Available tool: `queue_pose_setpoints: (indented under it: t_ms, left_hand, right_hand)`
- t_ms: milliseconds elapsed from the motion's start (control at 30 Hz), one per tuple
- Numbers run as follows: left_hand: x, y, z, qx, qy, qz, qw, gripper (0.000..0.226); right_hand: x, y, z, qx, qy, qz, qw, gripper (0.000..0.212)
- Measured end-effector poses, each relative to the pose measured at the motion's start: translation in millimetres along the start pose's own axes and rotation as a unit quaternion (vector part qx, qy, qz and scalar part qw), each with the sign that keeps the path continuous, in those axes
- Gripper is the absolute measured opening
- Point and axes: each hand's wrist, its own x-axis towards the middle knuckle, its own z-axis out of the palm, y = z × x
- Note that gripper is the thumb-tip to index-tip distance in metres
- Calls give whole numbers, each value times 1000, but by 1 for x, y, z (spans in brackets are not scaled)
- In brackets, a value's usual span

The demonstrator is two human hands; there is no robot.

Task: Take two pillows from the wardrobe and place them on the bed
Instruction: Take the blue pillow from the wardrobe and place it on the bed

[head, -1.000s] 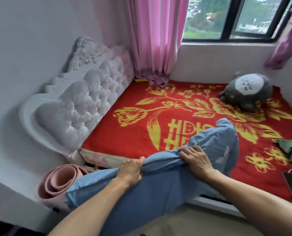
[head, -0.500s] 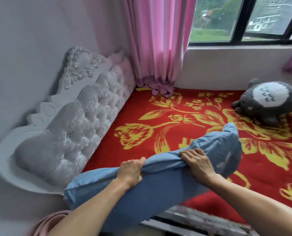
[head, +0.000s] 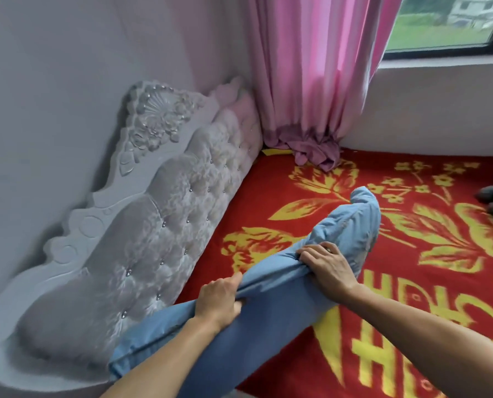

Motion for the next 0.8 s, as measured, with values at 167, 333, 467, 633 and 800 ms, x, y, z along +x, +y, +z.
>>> queue_pose_setpoints:
  t_ms: [167, 333, 467, 633, 800]
  left_hand:
    - [65, -42, -9, -63, 38, -24, 997, 26]
    - [153, -87, 3, -157, 47, -22, 986, 31]
    - [220, -116, 35, -235, 30, -27, 971, 36]
    - [278, -133, 92, -188, 11, -54, 981, 34]
    - [338, -192, 143, -134, 21, -71, 988, 57]
  right_hand:
    - [75, 3, 10, -26, 20, 14, 999, 30]
    - [161, 13, 23, -65, 38, 75, 994, 29]
    - [221, 27, 57, -105, 31, 145, 983, 29]
    - [244, 24, 145, 0, -41, 294, 955, 43]
    - [200, 14, 256, 81, -128, 404, 902, 56]
